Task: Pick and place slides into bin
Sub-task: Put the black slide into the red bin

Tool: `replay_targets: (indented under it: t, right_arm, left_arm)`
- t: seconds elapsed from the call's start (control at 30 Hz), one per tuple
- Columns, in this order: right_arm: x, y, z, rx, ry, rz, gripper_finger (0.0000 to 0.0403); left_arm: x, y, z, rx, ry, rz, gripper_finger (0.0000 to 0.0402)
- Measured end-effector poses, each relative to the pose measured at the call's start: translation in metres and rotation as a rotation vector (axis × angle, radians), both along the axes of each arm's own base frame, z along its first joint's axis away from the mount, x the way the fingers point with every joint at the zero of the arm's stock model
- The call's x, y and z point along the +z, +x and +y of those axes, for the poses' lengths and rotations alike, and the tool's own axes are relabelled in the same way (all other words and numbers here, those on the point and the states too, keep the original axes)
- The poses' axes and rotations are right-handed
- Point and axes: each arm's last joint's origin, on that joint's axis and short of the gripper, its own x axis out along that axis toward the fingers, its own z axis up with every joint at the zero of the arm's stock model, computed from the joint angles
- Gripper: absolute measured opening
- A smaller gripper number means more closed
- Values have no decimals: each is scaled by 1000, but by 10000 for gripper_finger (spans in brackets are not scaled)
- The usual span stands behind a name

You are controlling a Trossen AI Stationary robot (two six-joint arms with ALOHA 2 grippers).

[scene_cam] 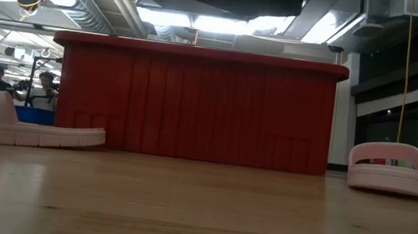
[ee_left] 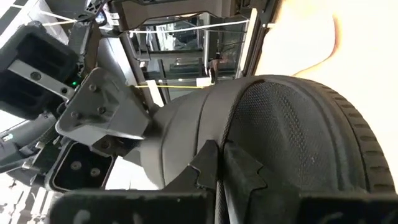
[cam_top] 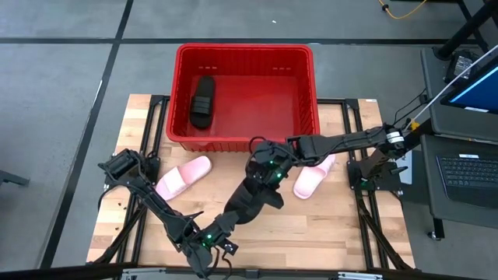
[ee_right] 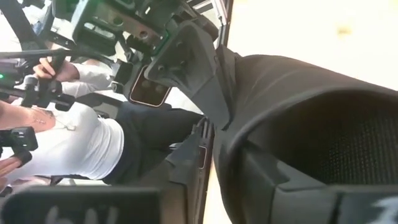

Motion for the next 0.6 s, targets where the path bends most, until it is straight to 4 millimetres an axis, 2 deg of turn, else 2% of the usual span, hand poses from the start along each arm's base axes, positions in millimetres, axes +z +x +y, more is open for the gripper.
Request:
replay_targets:
  t: [0.23, 0.33, 0.6]
  right_arm:
    - [-1, 1, -4, 40, -50, -55, 153]
    - [-2, 2, -13, 41, -36, -46, 170]
    - [-11, -3, -47, 4, -2, 107, 177]
  left_arm:
    - [1, -5, -5, -1, -10, -15, 4]
    - [2, -6, -6, 2, -19, -27, 4]
    - [2, -9, -8, 9, -30, -42, 3]
